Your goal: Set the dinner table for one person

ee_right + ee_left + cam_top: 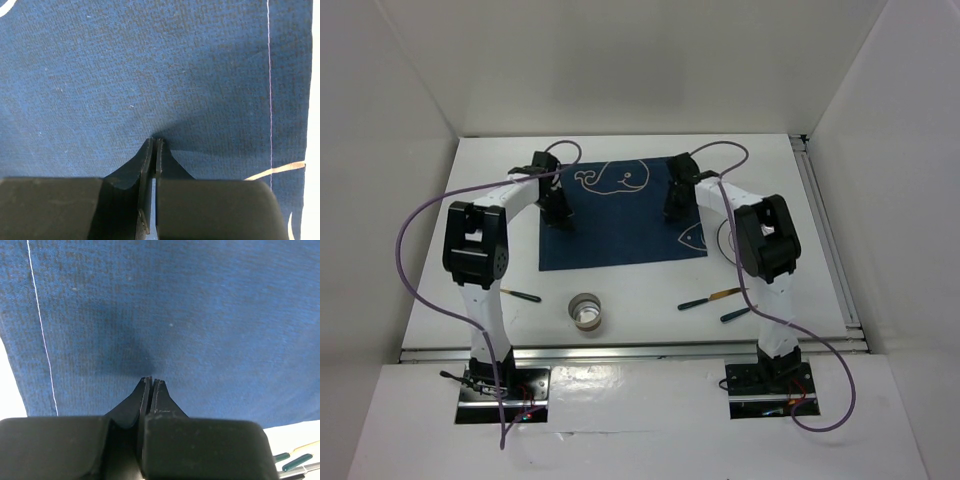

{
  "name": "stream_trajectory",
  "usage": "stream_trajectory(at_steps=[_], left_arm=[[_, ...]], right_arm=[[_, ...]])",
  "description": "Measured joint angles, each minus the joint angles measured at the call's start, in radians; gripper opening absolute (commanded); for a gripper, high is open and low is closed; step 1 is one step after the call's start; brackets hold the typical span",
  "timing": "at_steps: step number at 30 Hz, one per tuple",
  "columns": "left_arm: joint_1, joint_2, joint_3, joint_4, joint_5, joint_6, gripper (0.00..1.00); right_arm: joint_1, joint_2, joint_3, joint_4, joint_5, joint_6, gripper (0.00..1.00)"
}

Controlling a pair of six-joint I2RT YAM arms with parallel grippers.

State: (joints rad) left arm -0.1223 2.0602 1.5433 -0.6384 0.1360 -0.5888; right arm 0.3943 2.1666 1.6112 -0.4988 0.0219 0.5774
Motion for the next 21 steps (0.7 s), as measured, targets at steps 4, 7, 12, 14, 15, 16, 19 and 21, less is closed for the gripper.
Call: stream_trajectory(at_steps=[4,7,12,14,15,16,19,21], left_arm=[[-0.007,0.003,-0.05,0.022,0.002,-0.022,0.0],[-0.013,-0.02,-0.092,0.054,0.011,-0.024,0.0],[-0.036,-0.078,-0.181,0.094,0.018,-0.024,0.0],[-0.045,-0.11,-0.228,0.094,0.015,-0.025,0.0],[-0.048,-0.124,-0.248,0.093,0.014,-0.025,0.0],[-0.051,-0.135,-0.262,0.09,0.012,-0.025,0.0],[-0.058,-0.172,-0.311,0.103,0.002,-0.026,0.0],[-0.059,-0.195,-0.344,0.106,-0.006,-0.029,0.0]], right_arm=[[0.001,-0.045,-0.083,0.059,0.0,0.026,0.0],[0.001,-0.102,-0.185,0.12,0.0,0.056,0.0],[0.008,-0.226,-0.382,0.199,-0.002,0.108,0.0],[0.015,-0.279,-0.459,0.215,-0.003,0.124,0.0],[0.02,-0.302,-0.492,0.226,-0.003,0.132,0.0],[0.024,-0.323,-0.52,0.23,-0.005,0.138,0.0],[0.03,-0.354,-0.563,0.24,-0.01,0.146,0.0],[0.031,-0.357,-0.568,0.245,-0.011,0.147,0.0]])
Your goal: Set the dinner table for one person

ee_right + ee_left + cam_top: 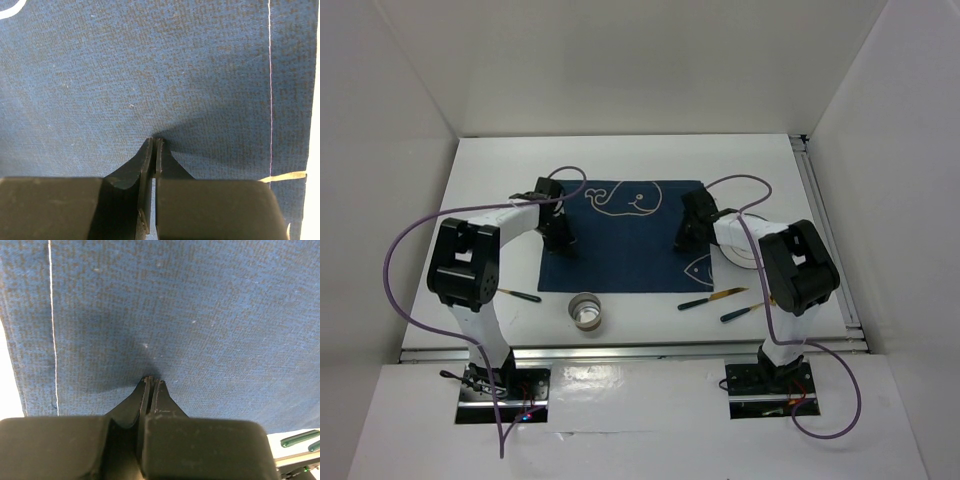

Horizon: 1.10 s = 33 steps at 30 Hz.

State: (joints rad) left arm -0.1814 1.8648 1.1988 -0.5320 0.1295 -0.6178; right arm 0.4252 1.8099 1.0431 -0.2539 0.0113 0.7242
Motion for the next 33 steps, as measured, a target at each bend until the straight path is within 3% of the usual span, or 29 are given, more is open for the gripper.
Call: stream_trajectory(at_steps=[12,13,16,18,21,24,27,29,33], left_arm=[[0.002,-0.011,-0.006,-0.008,-0.018,-0.016,0.02],[0.002,-0.013,0.0,-0.021,-0.031,-0.013,0.06],[0.003,-0.034,0.026,-0.071,-0.074,-0.006,0.18],[0.003,-0.069,0.053,-0.105,-0.095,0.007,0.29],[-0.004,-0.152,0.116,-0.148,-0.115,0.019,0.37],[-0.015,-0.252,0.169,-0.165,-0.126,0.042,0.44],[-0.03,-0.351,0.187,-0.175,-0.125,0.062,0.46],[-0.042,-0.396,0.195,-0.186,-0.119,0.07,0.48],[-0.076,-0.42,0.199,-0.202,-0.096,0.09,0.48]], right_arm=[[0.006,0.002,0.025,-0.036,0.003,-0.032,0.01],[0.007,0.001,0.033,-0.055,0.004,-0.043,0.03],[0.009,-0.014,0.074,-0.132,0.016,-0.074,0.26],[0.009,-0.047,0.123,-0.182,0.039,-0.09,0.49],[-0.017,-0.157,0.166,-0.212,0.061,-0.104,0.64],[-0.127,-0.325,0.112,-0.201,0.051,-0.098,0.72],[-0.321,-0.533,-0.067,-0.184,0.025,-0.074,0.83],[-0.452,-0.663,-0.217,-0.195,0.014,-0.047,0.83],[-0.554,-0.835,-0.446,-0.238,-0.03,0.048,0.82]])
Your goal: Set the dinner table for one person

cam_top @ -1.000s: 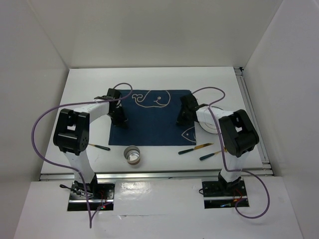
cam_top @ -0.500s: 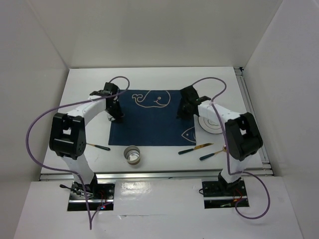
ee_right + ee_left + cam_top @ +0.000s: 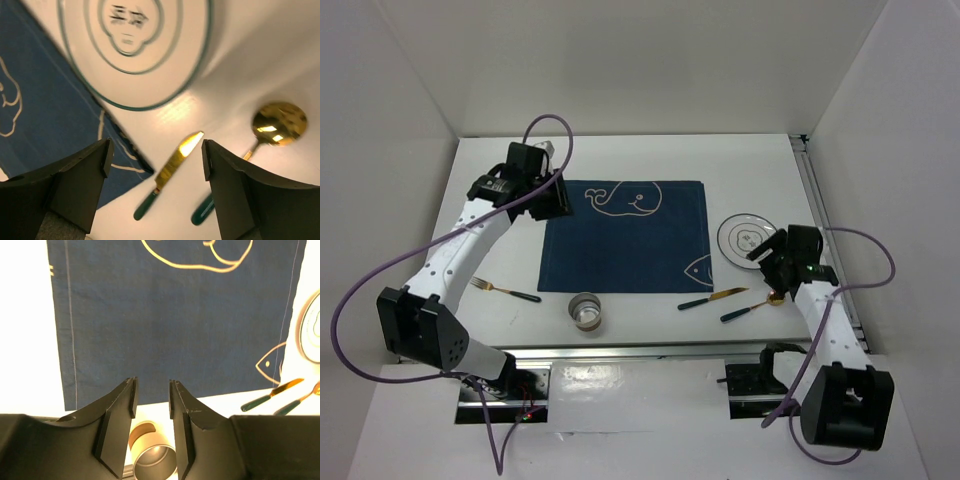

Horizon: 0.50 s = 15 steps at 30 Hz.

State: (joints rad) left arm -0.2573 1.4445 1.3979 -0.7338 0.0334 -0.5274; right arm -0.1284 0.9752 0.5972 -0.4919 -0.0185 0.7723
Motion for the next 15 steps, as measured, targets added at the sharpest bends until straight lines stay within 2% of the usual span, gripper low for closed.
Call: stream_trajectory(at_steps=[6,15], left_arm=[[-0.025,0.0,-0.023,-0.008,0.023,0.005,0.48],[-0.029,0.0,-0.03,-0.01,0.036,0.017,0.48]], right_arm=[[-0.07,-0.071,-0.1,0.035,-0.047,0.076,0.79],[-0.077,0.011,-0.235,0.222,-0.101,0.193,0.69]])
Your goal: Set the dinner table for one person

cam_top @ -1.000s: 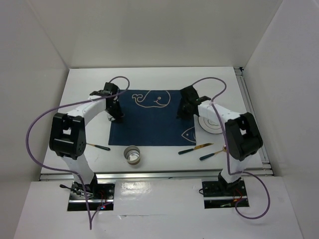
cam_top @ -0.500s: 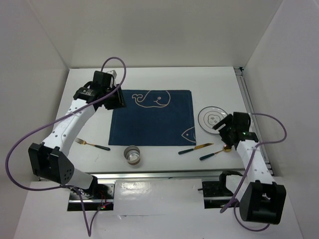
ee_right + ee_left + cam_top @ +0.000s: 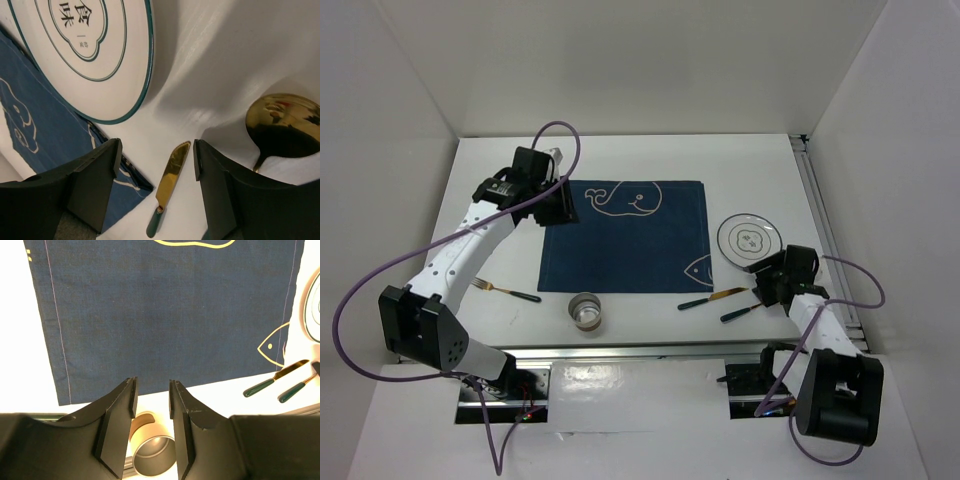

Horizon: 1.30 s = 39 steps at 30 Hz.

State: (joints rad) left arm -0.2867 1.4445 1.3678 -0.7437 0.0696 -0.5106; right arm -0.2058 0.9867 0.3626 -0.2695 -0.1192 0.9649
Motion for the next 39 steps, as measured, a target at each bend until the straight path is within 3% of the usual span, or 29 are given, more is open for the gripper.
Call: stream_trajectory(at_steps=[5,13,16,19,26,28,34,39], left_arm=[[0.0,0.0,-0.001,0.003,0.008,0.011,0.48],[0.0,0.0,-0.008,0.003,0.014,0.014,0.48],[0.0,0.0,-0.01,0.004,0.014,0.014,0.46],[0.0,0.003,-0.018,0.003,0.015,0.014,0.45],[0.0,0.013,-0.022,0.004,0.024,0.014,0.44],[0.0,0.013,-0.021,0.004,0.032,0.014,0.44],[0.0,0.013,-0.001,-0.017,0.039,0.024,0.44],[0.0,0.013,0.076,-0.044,0.03,0.041,0.44]], right_arm=[[0.0,0.011,-0.068,0.14,-0.008,0.06,0.61],[0.0,0.117,-0.076,0.315,0.006,0.111,0.59],[0.0,0.196,-0.043,0.362,0.009,0.119,0.52],[0.0,0.246,-0.025,0.39,0.016,0.129,0.4],[0.0,0.237,-0.001,0.372,0.056,0.138,0.07],[-0.001,0.195,0.031,0.352,0.065,0.118,0.03],[-0.001,0.065,0.124,0.239,0.083,0.027,0.0],[-0.001,0.03,0.224,0.19,-0.002,-0.046,0.0]])
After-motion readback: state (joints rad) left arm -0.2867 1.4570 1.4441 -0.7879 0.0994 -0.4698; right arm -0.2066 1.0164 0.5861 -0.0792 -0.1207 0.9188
